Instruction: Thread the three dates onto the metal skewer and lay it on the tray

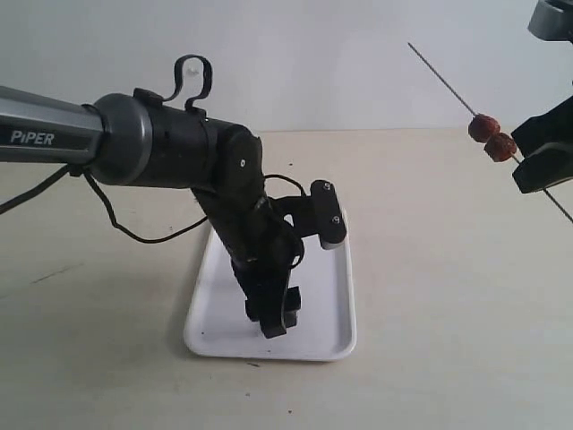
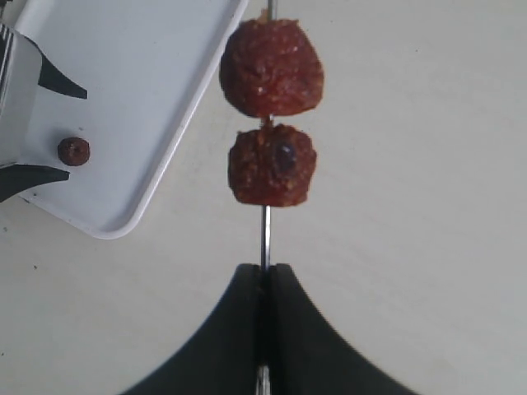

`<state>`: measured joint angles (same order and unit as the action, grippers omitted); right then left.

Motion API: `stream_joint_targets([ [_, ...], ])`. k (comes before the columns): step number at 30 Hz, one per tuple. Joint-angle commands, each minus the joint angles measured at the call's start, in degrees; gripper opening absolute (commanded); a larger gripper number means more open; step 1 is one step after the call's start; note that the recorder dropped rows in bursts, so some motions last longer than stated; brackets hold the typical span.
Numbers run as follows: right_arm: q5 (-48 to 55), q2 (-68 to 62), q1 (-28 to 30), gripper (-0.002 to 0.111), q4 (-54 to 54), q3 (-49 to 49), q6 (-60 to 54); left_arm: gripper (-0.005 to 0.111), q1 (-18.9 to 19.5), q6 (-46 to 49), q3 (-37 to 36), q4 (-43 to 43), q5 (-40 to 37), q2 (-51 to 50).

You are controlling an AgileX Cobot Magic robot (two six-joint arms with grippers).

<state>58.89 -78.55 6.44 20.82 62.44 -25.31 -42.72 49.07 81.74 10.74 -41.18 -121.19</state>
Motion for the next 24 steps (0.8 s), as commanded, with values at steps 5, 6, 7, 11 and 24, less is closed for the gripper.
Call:
stream_joint_targets([
  [5,-0.7,0.5,0.2,0.000,-0.2,-0.3,-0.5,0.067,0.1,-0.5,-0.2,0.5,0.3,-1.8],
  [6,-0.7,0.5,0.2,0.000,-0.2,-0.3,-0.5,0.067,0.1,-0.5,-0.2,0.5,0.3,-1.9],
  [7,-0.7,0.5,0.2,0.000,-0.2,-0.3,-0.5,0.067,0.1,-0.5,-0.2,0.5,0.3,-2.0],
  [11,-0.7,0.5,0.2,0.000,-0.2,-0.3,-0.5,0.067,0.1,-0.5,-0.2,0.5,0.3,-2.7],
  [24,-0.7,0.5,0.2,0.000,-0.2,-0.3,-0.5,0.034,0.1,-0.2,-0.2,0.3,-0.8,-2.7],
])
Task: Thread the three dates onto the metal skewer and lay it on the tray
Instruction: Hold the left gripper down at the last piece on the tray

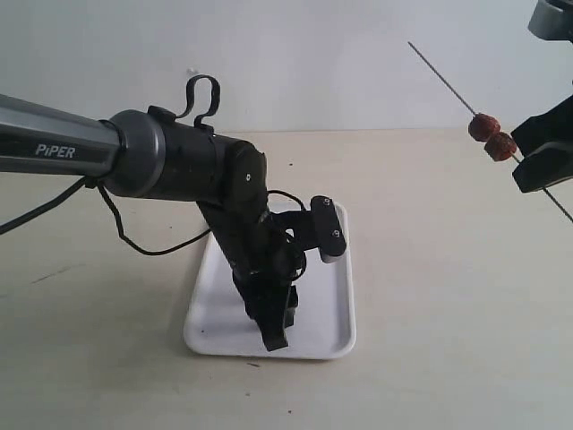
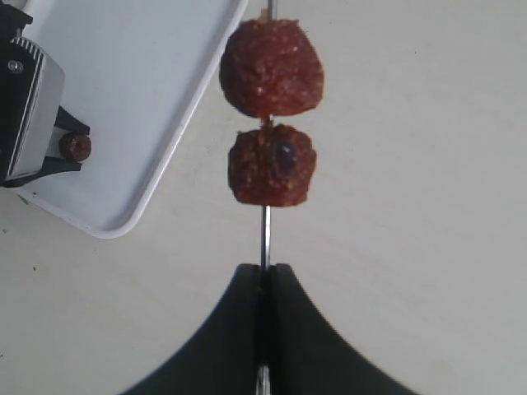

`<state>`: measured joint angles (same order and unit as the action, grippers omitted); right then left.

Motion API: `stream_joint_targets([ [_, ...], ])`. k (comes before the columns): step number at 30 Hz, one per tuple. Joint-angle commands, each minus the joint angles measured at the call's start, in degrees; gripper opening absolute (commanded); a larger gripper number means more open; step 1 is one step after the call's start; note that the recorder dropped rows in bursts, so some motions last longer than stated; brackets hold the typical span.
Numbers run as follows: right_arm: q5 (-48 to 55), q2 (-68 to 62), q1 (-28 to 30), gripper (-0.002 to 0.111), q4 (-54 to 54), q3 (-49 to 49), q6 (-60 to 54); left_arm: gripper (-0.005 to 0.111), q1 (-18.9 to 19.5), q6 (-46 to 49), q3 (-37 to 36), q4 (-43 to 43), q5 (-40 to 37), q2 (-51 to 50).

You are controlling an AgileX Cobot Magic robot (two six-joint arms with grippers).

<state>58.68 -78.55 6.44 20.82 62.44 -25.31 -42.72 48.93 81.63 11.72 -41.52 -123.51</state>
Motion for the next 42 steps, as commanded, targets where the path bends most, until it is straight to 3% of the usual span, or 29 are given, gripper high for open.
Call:
stream_joint_targets([
  [1,-0.5,0.5,0.2,0.000,-0.2,-0.3,-0.5,0.034,0.1,-0.1,-0.1,-0.7,-0.4,-0.4],
  [42,-1.7,0.5,0.2,0.000,0.0,-0.3,0.0,0.032,0.1,0.3,-0.1,-0.9,-0.3,-0.4],
])
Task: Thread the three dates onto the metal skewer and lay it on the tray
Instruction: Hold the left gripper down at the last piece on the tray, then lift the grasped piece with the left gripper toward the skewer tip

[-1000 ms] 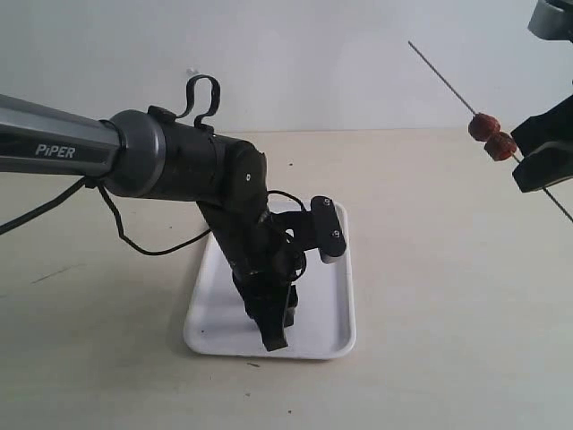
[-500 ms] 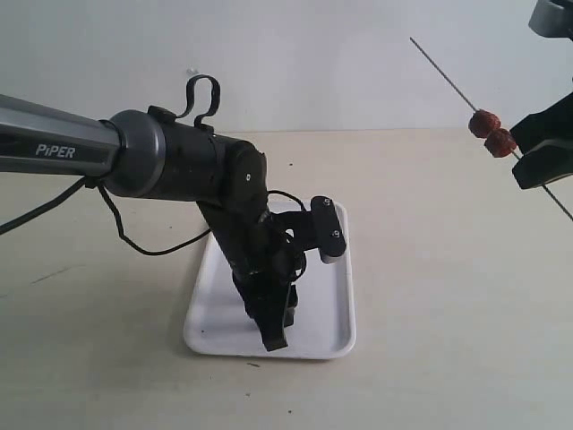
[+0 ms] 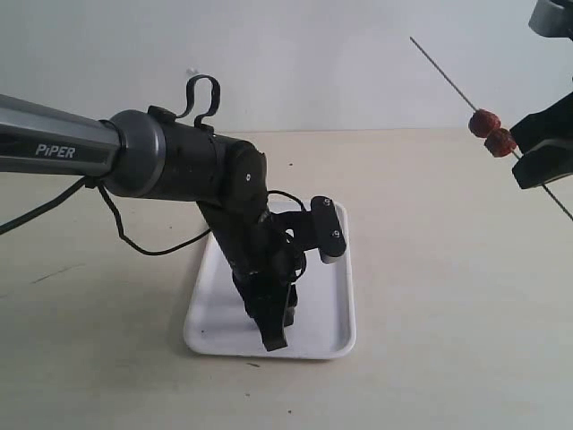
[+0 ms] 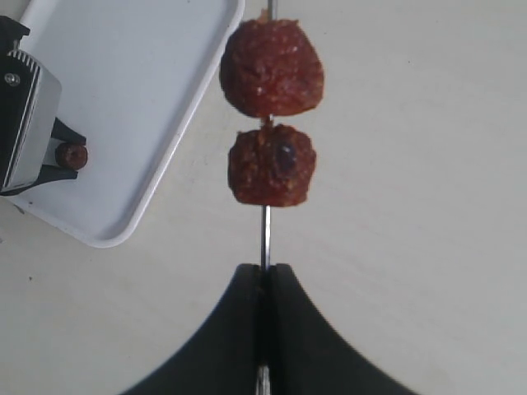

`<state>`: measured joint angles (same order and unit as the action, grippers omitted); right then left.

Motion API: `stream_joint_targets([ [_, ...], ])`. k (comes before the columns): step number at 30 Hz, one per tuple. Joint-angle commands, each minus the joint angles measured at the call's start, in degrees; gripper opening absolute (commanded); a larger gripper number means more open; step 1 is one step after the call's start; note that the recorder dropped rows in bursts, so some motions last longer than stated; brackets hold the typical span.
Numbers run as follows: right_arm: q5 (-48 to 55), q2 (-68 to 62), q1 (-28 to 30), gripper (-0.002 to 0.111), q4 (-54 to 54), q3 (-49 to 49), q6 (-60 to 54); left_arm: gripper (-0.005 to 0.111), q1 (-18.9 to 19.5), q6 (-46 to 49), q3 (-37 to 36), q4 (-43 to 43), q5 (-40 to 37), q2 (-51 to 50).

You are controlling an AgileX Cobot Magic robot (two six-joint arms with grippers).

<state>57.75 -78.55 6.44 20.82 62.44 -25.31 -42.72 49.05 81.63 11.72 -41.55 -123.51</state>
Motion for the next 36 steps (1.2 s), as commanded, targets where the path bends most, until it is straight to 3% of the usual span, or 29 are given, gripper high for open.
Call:
stream_joint_targets([
  [1,-0.8,0.5,0.2,0.000,0.0,-0.3,0.0,0.032,0.1,0.2,-0.1,-0.9,-0.2,-0.4],
  [30,0.9,0.5,0.2,0.000,0.0,-0.3,0.5,0.030,0.1,0.4,-0.1,-1.1,1.0,0.0],
  [36,3.2,0.5,0.2,0.000,-0.5,-0.9,2.8,0.030,0.1,9.8,-0.1,-2.4,2.2,2.2],
])
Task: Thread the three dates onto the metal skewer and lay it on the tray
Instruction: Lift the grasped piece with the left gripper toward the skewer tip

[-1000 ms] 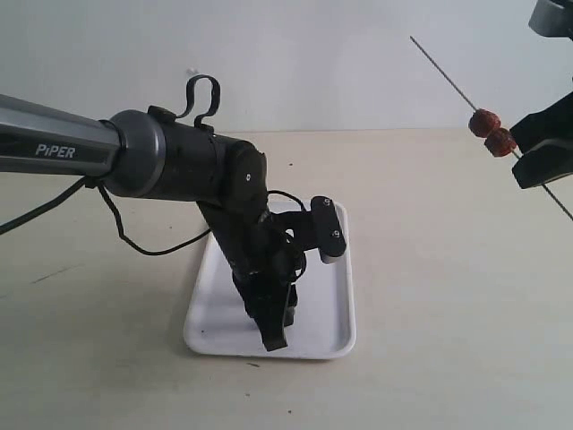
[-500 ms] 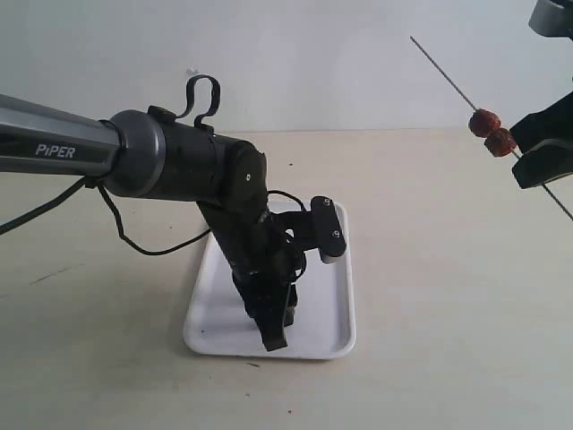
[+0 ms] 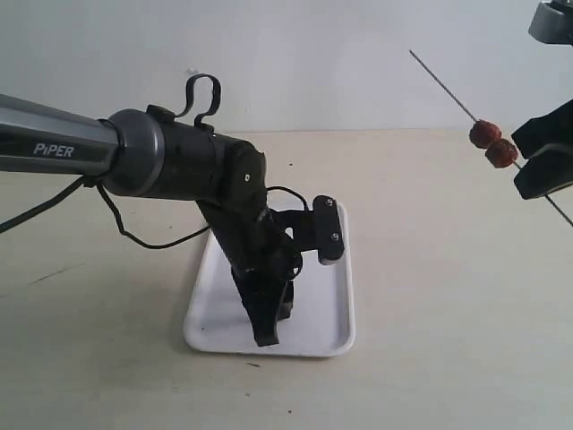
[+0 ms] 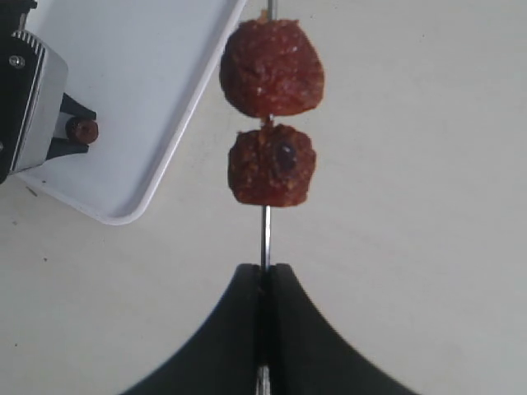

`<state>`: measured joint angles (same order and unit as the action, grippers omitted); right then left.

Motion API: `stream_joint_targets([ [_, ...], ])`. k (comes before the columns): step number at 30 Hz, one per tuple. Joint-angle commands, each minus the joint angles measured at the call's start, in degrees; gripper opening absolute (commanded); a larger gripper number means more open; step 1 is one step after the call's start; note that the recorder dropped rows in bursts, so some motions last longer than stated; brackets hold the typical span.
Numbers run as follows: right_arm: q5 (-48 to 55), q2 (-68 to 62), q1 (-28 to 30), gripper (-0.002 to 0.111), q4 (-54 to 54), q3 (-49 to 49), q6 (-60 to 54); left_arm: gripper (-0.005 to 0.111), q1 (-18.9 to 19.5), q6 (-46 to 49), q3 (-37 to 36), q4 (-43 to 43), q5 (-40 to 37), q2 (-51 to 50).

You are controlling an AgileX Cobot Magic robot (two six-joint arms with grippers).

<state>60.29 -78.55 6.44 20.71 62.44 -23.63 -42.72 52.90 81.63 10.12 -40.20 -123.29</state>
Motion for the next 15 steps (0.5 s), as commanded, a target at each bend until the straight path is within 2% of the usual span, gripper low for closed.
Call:
stream_joint_targets([
  [1,0.4,0.5,0.2,0.000,-0.6,-1.6,1.1,0.030,0.1,7.6,-0.1,-0.8,0.9,2.2],
  [8,0.4,0.5,0.2,0.000,-0.3,-7.8,1.3,0.030,0.1,24.8,-0.1,-3.3,1.5,5.0],
  [11,3.1,0.5,0.2,0.000,3.2,-9.6,-0.3,0.030,0.4,26.5,-0.1,-8.2,4.6,5.6],
  [15,3.7,0.5,0.2,0.000,6.4,-12.6,-3.5,0.030,1.6,26.5,-0.1,-10.1,9.2,6.4],
])
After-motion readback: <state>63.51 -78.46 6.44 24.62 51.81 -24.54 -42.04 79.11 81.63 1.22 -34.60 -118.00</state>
